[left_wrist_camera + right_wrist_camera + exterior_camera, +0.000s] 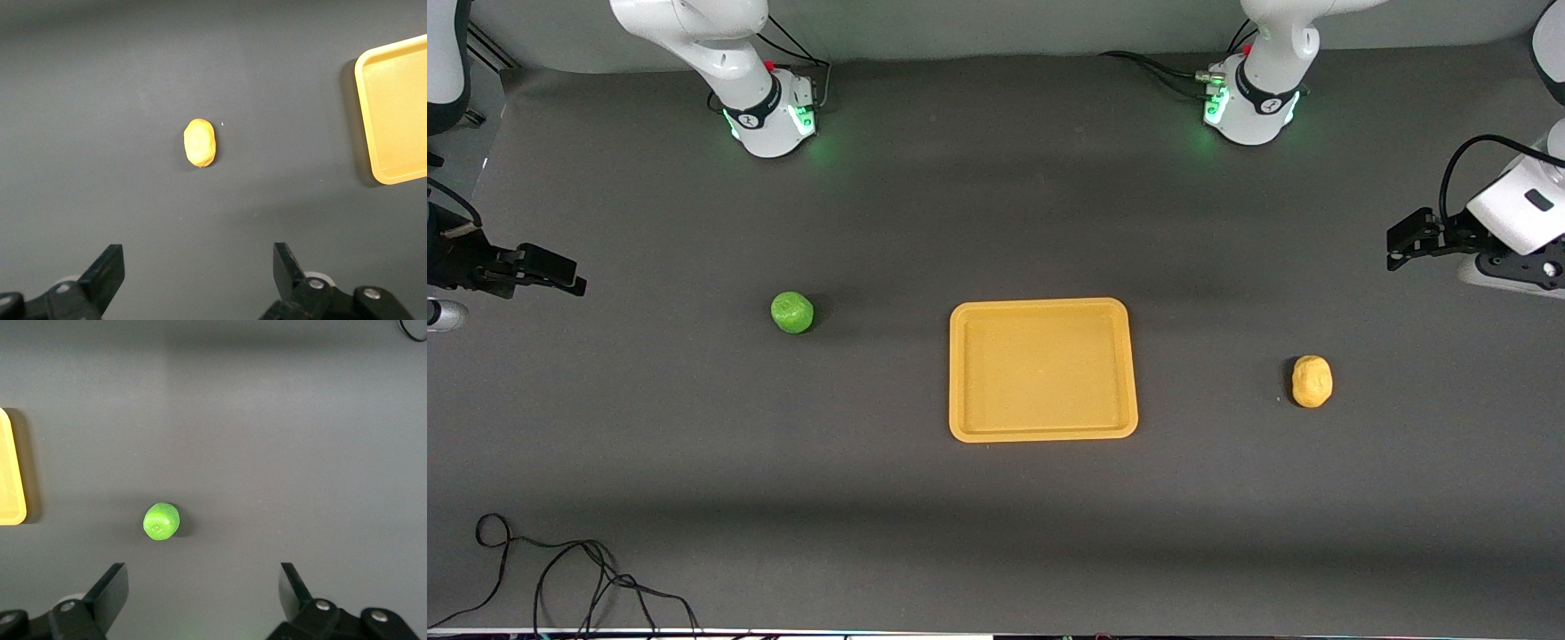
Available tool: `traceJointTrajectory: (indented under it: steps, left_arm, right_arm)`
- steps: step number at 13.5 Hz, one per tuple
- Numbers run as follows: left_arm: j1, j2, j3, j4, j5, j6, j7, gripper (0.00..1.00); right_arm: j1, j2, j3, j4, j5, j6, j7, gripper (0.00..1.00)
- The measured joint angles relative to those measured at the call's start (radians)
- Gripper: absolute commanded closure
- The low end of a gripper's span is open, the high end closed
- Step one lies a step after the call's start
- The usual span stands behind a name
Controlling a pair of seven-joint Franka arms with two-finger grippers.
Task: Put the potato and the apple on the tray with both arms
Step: 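Move the left gripper toward the yellow potato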
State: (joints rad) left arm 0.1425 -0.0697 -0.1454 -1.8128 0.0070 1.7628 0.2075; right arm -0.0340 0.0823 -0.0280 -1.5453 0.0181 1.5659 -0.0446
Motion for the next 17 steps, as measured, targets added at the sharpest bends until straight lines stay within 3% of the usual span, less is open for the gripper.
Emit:
traceJointTrajectory:
  steps: [8,13,17]
  left_arm:
    - [0.003,0.0,0.009,-0.031,0.002,0.043,-0.046,0.01]
    - [0.007,0.02,0.019,-0.275,0.003,0.446,-0.046,0.01]
    - [0.008,0.117,0.02,-0.366,0.003,0.615,-0.046,0.01]
  right_arm:
    - [0.0,0.0,0.0,0.0,-0.014,0.0,0.0,0.0]
    - [0.0,0.0,0.0,-0.001,-0.014,-0.001,0.0,0.0]
    - [0.0,0.0,0.0,0.0,-0.014,-0.001,0.0,0.0]
